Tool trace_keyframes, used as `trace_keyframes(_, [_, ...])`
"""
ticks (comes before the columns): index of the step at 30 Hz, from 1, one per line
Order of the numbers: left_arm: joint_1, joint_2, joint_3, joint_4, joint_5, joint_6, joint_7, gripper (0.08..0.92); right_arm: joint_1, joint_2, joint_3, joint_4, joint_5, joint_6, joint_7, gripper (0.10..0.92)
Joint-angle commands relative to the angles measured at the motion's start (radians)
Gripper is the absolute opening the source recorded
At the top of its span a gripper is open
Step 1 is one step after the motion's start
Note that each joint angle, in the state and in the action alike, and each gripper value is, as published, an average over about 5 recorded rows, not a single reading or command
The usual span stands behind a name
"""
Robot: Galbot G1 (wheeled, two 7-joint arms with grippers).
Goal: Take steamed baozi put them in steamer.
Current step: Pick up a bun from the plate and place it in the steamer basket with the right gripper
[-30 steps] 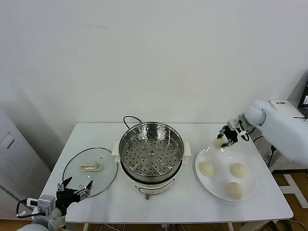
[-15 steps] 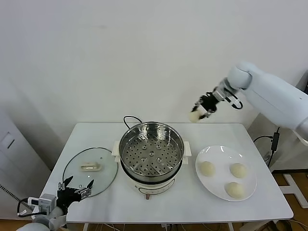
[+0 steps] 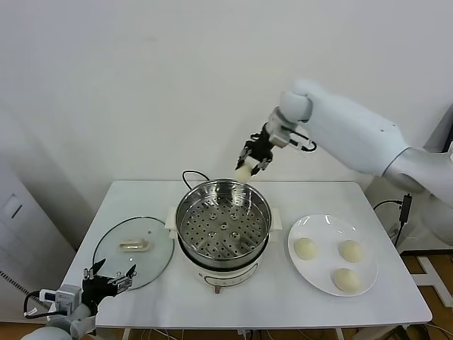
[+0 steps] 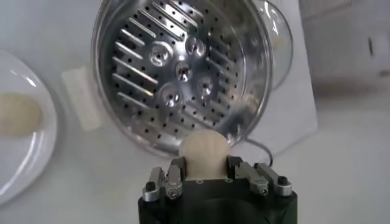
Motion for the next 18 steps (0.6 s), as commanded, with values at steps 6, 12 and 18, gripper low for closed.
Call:
trace_keyframes(6, [0.000,0.001,0.001,0.002,0.000,0.000,-0.001,0.823,-0.157,0.062,0.078,0.060,-0.299,0.054,0.022,0.424])
trace_keyframes(12, [0.001,0.001,0.001,0.001,0.001,0.000,-0.001,0.823,-0.212,0.075,0.109,0.044,-0.357,0.054,0.032,0.424])
trace_keyframes(18, [-0.002,-0.004,0.002,0.005,0.005,-0.002,-0.003,0.823,-0.244,0.089,0.128,0.034,-0.388,0.054,0.036,0.424])
